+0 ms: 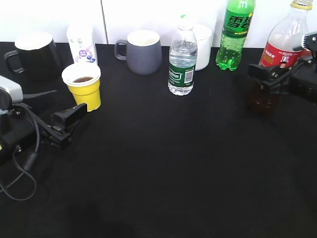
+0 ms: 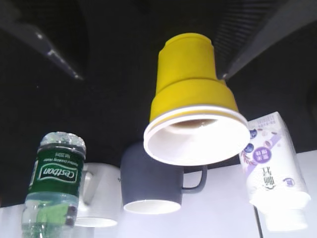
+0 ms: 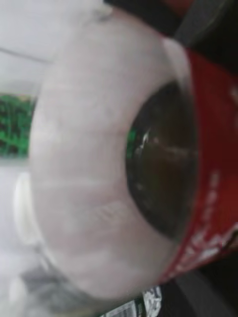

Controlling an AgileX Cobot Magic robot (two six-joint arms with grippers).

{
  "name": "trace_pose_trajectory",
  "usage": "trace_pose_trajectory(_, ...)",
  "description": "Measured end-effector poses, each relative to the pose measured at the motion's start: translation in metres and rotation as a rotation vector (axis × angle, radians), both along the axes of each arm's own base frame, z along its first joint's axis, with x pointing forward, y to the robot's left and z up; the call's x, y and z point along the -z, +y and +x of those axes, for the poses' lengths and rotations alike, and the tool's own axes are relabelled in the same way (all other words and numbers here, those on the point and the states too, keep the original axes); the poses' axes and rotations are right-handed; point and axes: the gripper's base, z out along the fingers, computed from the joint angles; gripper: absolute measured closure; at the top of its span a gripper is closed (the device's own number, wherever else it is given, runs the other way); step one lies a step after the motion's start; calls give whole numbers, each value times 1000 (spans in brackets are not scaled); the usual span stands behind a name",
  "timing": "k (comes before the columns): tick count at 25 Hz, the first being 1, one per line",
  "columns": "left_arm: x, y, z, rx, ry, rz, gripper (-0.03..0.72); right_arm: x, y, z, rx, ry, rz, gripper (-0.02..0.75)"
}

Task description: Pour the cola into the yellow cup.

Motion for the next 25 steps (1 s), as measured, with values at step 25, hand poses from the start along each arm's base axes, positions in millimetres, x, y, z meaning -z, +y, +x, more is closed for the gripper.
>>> trace_pose_trajectory(25, -34, 17, -20, -130, 359, 99, 101, -65, -37, -76, 379, 361, -119, 142)
